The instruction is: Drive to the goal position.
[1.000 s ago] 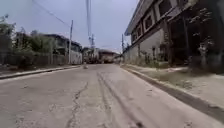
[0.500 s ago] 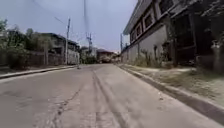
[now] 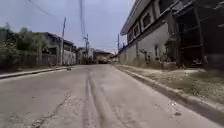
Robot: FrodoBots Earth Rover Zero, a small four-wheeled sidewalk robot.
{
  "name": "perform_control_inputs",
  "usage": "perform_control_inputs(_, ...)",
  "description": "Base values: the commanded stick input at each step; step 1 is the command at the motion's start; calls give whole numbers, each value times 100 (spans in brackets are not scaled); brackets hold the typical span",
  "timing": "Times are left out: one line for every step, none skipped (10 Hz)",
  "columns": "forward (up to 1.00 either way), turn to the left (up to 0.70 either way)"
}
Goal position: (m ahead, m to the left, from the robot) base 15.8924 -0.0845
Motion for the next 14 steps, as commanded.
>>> perform_control_inputs(100, 0)
perform_control_inputs(100, 0)
perform_control_inputs(100, 0)
perform_control_inputs(100, 0)
perform_control_inputs(100, 0)
perform_control_inputs(100, 0)
perform_control_inputs(100, 0)
perform_control_inputs(100, 0)
perform_control_inputs(100, 0)
perform_control_inputs(100, 0)
perform_control_inputs(100, 0)
perform_control_inputs(100, 0)
perform_control_inputs(100, 0)
perform_control_inputs(100, 0)
